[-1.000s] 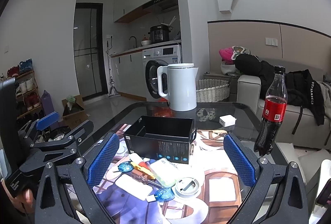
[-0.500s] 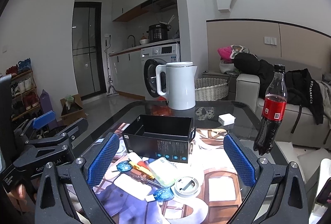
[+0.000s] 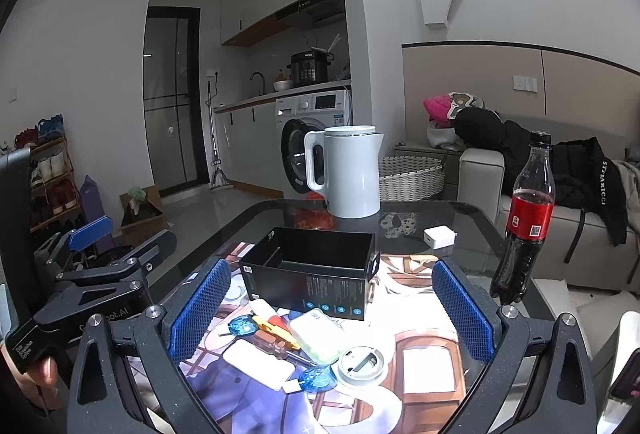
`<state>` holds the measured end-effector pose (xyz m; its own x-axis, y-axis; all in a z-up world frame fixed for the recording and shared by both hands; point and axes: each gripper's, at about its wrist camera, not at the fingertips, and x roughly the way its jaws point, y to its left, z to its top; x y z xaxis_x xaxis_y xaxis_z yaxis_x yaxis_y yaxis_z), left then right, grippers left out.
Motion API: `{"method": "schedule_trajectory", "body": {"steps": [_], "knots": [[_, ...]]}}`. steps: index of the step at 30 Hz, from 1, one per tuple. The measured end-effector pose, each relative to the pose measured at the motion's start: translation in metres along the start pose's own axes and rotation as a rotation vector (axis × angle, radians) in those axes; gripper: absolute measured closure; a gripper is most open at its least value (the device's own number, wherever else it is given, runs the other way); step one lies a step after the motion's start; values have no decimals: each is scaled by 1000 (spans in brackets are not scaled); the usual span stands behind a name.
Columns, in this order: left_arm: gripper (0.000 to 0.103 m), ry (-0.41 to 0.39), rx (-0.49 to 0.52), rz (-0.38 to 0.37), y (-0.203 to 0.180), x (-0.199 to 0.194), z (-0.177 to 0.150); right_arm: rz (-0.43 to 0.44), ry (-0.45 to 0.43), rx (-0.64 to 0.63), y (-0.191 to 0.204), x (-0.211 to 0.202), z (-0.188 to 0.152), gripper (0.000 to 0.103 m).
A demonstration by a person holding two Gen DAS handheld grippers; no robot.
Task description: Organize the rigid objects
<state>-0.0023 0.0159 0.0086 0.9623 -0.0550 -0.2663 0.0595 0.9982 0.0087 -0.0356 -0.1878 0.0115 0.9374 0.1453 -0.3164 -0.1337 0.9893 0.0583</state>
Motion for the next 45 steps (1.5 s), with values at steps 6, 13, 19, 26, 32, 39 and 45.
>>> {"method": "schedule_trajectory", "body": {"steps": [6,13,19,26,32,39,45], "knots": [[0,2,2,0,0,1,0,6,15,21,-2,2,1,1],[0,0,3,1,0,1,-1,7,15,22,-2,1,1,1],[0,-1,6,1,-1,0,-1,11,21,27,-3,2,2,1],[0,-4,5,1,-1,0,0,7,20,33,-4,2,2,1],[0,-17,8,7,0,-1,2,5,9,27,-4,0,2,1],[0,-14,-1,21,6,1,3,2,11,33,-6,1,3,1],[0,-4,7,16,7,2,3,-6,17,41,-8,3,4,1]]}}
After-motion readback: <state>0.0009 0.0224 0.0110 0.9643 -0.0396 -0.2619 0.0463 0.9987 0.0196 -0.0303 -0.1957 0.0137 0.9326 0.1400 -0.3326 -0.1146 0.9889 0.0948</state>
